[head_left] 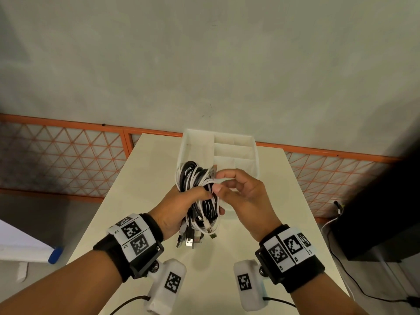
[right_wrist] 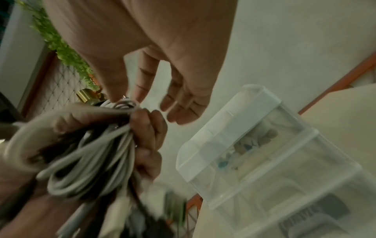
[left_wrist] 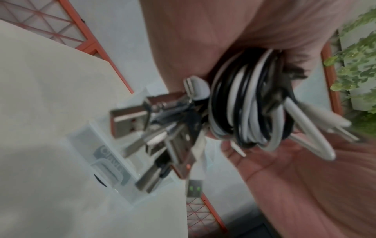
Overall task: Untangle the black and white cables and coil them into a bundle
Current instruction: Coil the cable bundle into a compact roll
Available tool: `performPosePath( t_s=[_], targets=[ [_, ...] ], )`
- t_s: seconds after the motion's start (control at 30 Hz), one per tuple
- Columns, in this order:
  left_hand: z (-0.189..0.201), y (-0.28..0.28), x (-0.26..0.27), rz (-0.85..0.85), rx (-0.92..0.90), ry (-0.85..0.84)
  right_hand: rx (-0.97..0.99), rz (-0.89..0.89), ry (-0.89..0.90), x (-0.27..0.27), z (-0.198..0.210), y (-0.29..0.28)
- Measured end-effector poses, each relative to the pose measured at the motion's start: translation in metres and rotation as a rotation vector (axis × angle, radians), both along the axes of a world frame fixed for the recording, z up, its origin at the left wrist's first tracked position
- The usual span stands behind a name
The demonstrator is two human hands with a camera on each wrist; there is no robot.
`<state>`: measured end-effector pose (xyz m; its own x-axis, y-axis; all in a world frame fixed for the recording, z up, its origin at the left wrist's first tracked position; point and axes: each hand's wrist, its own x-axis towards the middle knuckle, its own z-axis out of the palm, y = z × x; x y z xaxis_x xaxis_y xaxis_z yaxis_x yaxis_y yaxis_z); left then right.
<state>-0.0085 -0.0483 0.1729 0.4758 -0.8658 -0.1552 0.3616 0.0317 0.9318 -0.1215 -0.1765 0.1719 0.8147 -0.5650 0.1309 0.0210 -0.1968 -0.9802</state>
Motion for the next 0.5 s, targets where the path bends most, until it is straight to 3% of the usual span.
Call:
performPosePath(
  t_s=[0.07, 0.17, 0.5],
  targets=[
    [0.0, -0.002, -0.001, 0.051, -0.014, 0.042, 0.079, 0.141, 0.07, 0.002, -0.001, 0.005],
    [0.0, -0.005, -0.003, 0.076, -0.004, 0.068, 0.092, 0.285, 0.039, 0.007, -0.006, 0.019],
    [-0.002, -0.007, -0.004, 0.028, 0.151, -0.188, 0.06, 0.208, 0.087, 0.01, -0.014, 0.021]
  ],
)
